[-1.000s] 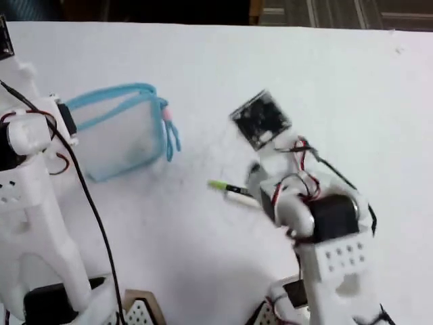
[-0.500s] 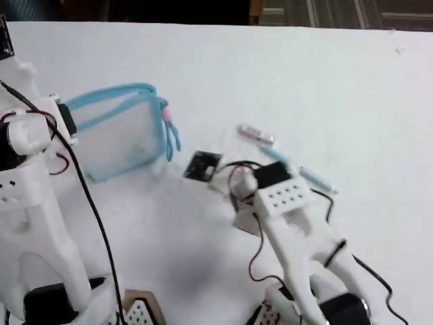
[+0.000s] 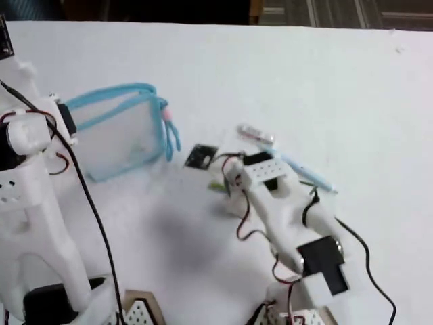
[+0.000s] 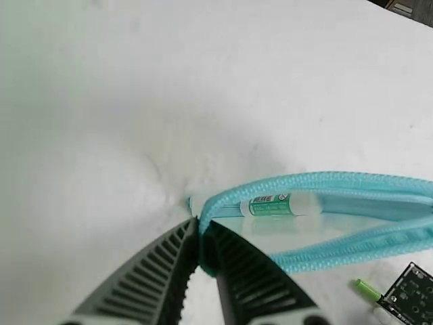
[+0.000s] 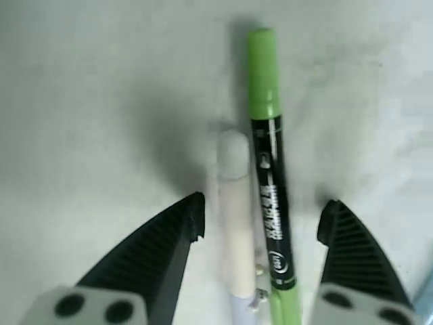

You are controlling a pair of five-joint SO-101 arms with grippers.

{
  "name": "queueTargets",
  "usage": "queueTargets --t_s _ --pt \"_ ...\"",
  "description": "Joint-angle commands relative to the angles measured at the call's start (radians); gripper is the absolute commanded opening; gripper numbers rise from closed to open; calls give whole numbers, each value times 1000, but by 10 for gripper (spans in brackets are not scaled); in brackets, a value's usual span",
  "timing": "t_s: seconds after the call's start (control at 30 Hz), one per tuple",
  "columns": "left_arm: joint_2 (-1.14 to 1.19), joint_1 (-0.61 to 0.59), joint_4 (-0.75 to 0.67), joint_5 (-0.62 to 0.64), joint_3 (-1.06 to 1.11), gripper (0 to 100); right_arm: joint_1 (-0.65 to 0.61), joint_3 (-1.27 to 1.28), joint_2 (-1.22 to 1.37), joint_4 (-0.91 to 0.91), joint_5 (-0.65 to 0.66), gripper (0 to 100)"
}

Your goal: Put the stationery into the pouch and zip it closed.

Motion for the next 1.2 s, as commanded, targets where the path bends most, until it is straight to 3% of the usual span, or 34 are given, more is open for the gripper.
queueTargets --t_s 0.0,0.13,0.33,0.7,1.0,1.17 --pt "39 2 3 -5 -5 20 30 -83 31 -5 9 269" --pt "39 1 2 -3 -5 20 25 -115 111 -7 9 235" --pt "39 -2 5 -3 -5 20 31 -146 170 -8 3 9" --pt "38 -4 3 -3 -5 20 33 -199 -36 13 -15 17" --pt "38 -4 2 -3 -5 20 25 -203 -277 19 -163 17" --pt "38 -4 2 -3 -5 20 25 -255 -432 15 -374 17"
